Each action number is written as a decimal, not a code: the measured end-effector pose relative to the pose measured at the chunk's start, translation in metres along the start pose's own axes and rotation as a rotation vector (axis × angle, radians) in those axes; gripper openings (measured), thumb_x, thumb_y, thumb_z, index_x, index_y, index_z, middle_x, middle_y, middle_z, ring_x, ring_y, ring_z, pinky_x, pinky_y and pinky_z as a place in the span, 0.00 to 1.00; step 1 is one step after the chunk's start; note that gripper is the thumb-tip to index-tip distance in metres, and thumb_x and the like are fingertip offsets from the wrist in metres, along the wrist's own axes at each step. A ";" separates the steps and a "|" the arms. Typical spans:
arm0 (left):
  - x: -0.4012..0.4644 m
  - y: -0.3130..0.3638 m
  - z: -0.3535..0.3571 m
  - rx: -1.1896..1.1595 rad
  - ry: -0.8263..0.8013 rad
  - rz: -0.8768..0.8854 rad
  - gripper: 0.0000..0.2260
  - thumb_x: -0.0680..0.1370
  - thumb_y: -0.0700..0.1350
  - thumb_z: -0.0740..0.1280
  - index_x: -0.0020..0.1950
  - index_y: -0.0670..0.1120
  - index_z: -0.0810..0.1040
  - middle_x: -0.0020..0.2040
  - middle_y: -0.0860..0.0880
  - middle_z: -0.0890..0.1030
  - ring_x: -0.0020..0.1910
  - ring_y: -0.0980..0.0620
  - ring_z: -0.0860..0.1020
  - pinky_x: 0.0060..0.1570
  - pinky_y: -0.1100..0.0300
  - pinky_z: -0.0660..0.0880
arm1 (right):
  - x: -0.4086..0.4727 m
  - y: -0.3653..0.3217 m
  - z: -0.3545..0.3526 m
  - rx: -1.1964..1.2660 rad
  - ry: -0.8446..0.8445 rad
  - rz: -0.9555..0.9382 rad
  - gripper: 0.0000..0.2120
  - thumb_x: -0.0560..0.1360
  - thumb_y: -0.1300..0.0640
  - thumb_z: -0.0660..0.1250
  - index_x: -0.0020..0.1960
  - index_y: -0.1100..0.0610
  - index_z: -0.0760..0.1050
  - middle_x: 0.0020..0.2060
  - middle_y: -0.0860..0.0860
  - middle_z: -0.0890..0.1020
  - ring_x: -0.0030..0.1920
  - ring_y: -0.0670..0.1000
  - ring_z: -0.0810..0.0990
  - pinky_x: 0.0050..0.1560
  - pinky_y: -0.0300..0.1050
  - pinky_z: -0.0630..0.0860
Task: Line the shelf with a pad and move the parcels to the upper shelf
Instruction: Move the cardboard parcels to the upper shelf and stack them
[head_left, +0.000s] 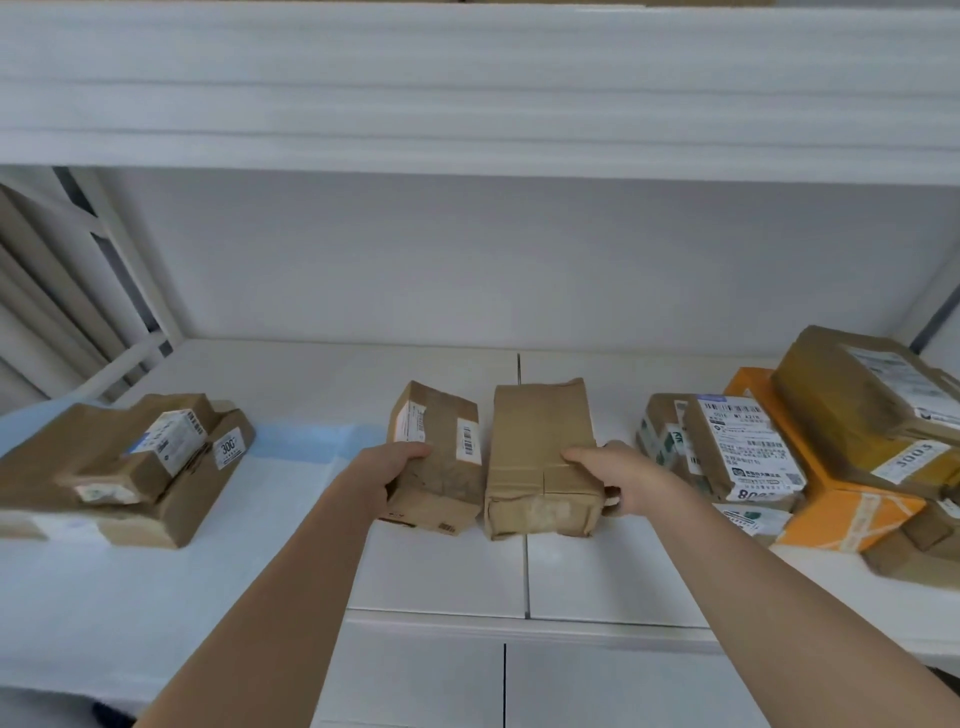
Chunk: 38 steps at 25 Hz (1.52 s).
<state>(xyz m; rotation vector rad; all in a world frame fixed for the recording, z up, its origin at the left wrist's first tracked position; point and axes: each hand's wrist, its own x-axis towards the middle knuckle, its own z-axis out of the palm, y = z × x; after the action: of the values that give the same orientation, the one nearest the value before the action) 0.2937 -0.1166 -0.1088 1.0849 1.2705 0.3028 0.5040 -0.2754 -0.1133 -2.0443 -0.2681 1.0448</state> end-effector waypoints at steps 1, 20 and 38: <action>0.000 0.000 -0.001 -0.002 -0.009 0.011 0.22 0.74 0.44 0.74 0.64 0.38 0.74 0.44 0.42 0.82 0.38 0.44 0.81 0.32 0.53 0.79 | -0.001 0.002 0.001 0.111 -0.046 0.027 0.25 0.73 0.49 0.72 0.63 0.58 0.67 0.53 0.57 0.77 0.51 0.59 0.79 0.49 0.58 0.80; -0.044 0.014 -0.015 -0.688 -0.472 0.015 0.18 0.80 0.52 0.58 0.60 0.44 0.79 0.57 0.38 0.81 0.60 0.37 0.78 0.45 0.51 0.81 | -0.073 0.021 -0.043 1.066 -0.724 -0.191 0.31 0.73 0.46 0.58 0.74 0.57 0.67 0.71 0.63 0.69 0.64 0.64 0.75 0.54 0.69 0.75; -0.247 -0.103 0.020 -0.670 -0.340 0.237 0.18 0.73 0.55 0.64 0.60 0.50 0.78 0.52 0.45 0.82 0.44 0.43 0.79 0.39 0.58 0.76 | -0.198 0.133 -0.132 0.976 -0.846 -0.136 0.28 0.71 0.51 0.71 0.70 0.55 0.71 0.68 0.62 0.73 0.66 0.69 0.72 0.58 0.66 0.76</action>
<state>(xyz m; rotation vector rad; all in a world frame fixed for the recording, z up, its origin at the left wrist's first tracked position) 0.1919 -0.3550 -0.0399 0.6629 0.6545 0.6415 0.4564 -0.5372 -0.0519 -0.6563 -0.2398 1.5102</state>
